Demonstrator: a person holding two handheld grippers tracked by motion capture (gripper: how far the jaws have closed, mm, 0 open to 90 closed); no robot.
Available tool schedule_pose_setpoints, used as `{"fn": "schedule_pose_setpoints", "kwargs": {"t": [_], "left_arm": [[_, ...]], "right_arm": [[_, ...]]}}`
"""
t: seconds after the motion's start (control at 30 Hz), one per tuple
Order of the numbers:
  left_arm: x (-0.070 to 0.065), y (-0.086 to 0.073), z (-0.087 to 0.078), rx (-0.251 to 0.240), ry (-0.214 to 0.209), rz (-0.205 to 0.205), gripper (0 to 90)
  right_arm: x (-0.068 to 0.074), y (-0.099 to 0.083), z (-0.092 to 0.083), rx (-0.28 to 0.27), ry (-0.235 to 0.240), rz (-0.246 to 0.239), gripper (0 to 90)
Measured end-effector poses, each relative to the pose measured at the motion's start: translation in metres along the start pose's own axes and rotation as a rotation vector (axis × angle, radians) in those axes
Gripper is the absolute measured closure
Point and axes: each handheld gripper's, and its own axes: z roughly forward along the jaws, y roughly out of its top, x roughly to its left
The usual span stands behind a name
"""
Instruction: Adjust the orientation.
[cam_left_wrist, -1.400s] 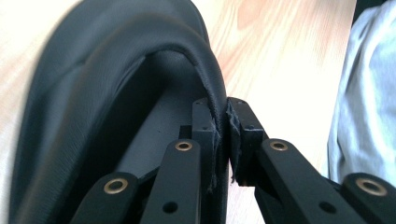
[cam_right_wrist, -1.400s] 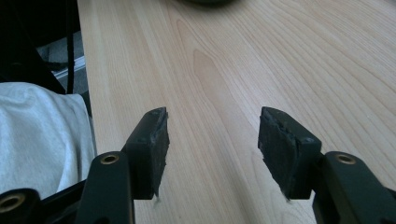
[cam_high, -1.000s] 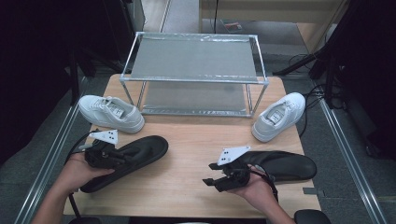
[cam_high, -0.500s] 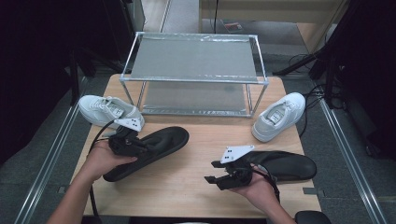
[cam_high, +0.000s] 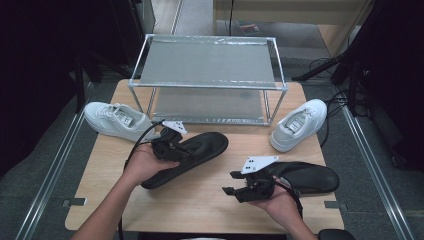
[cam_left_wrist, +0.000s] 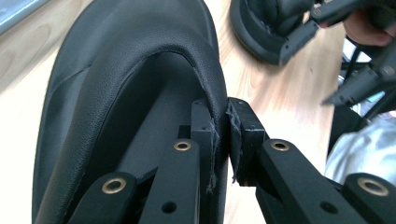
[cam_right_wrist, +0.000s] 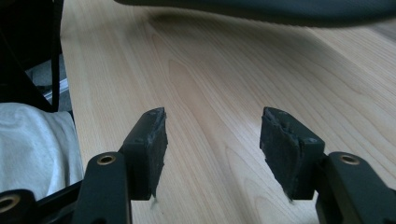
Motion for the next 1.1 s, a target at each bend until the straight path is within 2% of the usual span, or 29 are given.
{"fn": "schedule_pose_setpoints", "kwargs": {"t": [0.07, 0.2, 0.33, 0.53, 0.63, 0.73, 0.8, 0.87, 1.0, 1.03, 1.1], "left_arm": [[-0.001, 0.004, 0.009, 0.001, -0.004, -0.013, 82.2], [-0.004, 0.007, 0.029, 0.017, 0.022, -0.030, 81.6], [-0.005, 0.006, 0.045, 0.034, 0.030, -0.023, 81.1], [-0.003, 0.006, 0.059, 0.049, 0.021, -0.019, 80.0], [-0.004, 0.006, 0.060, 0.027, 0.000, -0.029, 77.2], [-0.004, 0.006, 0.057, 0.029, 0.002, -0.029, 70.1], [-0.005, 0.006, 0.047, 0.022, -0.001, -0.019, 66.2], [-0.007, 0.004, 0.034, 0.004, 0.033, 0.003, 64.9], [-0.003, -0.007, 0.006, -0.015, 0.044, -0.011, 65.1], [-0.001, -0.011, 0.000, -0.012, 0.069, -0.004, 65.8], [0.005, -0.024, -0.011, -0.015, 0.071, -0.015, 71.4]], "right_arm": [[0.000, -0.001, 0.000, 0.002, -0.006, 0.003, 42.5], [0.000, -0.002, -0.001, 0.001, -0.013, 0.008, 42.5], [-0.001, -0.003, -0.001, -0.002, -0.022, 0.018, 42.7], [-0.003, -0.004, 0.001, 0.000, -0.031, 0.029, 43.1], [-0.004, -0.004, 0.002, 0.002, -0.037, 0.025, 43.2], [-0.004, -0.004, 0.004, 0.007, -0.039, 0.032, 43.2], [-0.003, -0.003, 0.005, 0.007, -0.041, 0.031, 43.2], [-0.003, -0.003, 0.006, 0.004, -0.043, 0.028, 43.3], [-0.002, -0.002, 0.008, 0.001, -0.051, 0.027, 43.7], [-0.002, -0.001, 0.008, 0.005, -0.054, 0.031, 43.7], [-0.002, 0.002, 0.010, 0.000, -0.058, 0.033, 44.1]]}}
